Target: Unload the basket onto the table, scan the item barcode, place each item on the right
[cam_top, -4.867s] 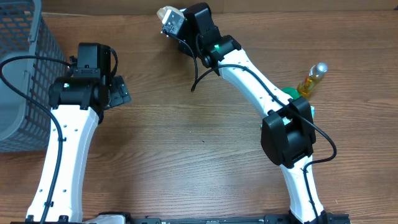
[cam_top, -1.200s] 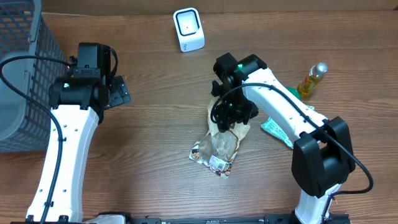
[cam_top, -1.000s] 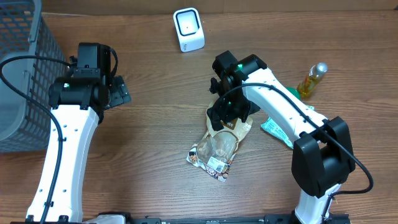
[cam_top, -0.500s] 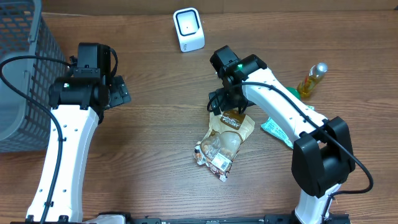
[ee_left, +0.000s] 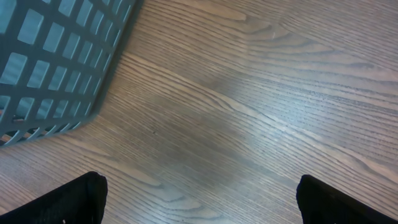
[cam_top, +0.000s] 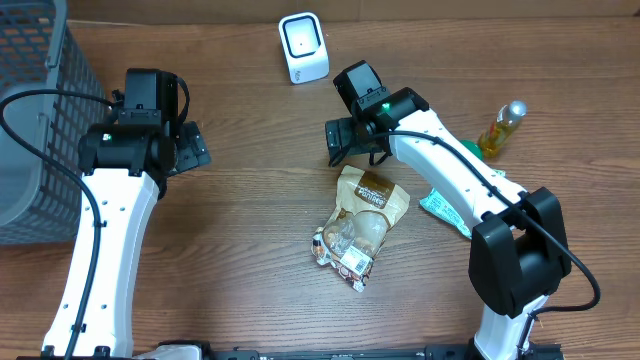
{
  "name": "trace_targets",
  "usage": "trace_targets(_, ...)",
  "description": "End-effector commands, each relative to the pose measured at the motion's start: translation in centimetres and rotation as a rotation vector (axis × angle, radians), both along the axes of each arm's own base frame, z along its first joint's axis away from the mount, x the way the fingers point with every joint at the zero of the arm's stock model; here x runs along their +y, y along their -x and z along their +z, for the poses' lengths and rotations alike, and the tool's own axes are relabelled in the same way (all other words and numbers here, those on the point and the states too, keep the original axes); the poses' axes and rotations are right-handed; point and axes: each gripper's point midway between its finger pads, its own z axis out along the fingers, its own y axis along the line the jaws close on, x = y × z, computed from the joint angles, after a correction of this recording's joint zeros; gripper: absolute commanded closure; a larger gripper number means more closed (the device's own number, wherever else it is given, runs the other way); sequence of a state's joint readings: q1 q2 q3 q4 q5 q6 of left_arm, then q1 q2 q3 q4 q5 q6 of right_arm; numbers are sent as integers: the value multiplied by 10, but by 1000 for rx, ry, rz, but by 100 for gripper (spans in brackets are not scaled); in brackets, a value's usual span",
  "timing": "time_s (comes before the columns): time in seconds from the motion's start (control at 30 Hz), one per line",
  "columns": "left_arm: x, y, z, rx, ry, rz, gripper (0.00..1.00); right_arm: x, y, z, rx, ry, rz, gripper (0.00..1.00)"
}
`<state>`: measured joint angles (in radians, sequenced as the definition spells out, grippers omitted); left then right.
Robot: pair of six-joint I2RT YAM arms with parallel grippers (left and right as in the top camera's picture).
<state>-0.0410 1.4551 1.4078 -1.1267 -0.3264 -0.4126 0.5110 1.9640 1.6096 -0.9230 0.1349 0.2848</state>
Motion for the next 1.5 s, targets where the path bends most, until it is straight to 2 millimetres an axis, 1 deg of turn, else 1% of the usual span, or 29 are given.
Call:
trace_targets(0.0, 3, -2, 2, -8, -8, 16, 0, -2, -1, 0, -6, -1, -15, 0)
trace_targets(0.5, 2, -2, 2, -8, -8, 16, 0, -2, -1, 0, -6, -1, -15, 0)
trace_targets(0.8, 3, -4, -6, 16, -9, 16, 0, -2, -1, 0, -6, -1, -15, 0)
trace_targets(0.97, 3, -2, -1, 2, -9, 16, 0, -2, -1, 0, -5, -1, -15, 0)
trace_targets(1.07, 3, 2, 14, -47, -6, 16, 1, -2, -1, 0, -6, -1, -15, 0)
trace_targets(1.23, 3, 20, 55, -183, 0, 17, 0, -2, -1, 0, -6, -1, -15, 0)
trace_targets(1.37, 4, 43, 94, -326, 7, 17, 0, -2, -1, 0, -6, -1, -15, 0)
trace_targets(1.47, 5, 62, 118, -420, 12, 18, 0, -2, -1, 0, -6, -1, -15, 0)
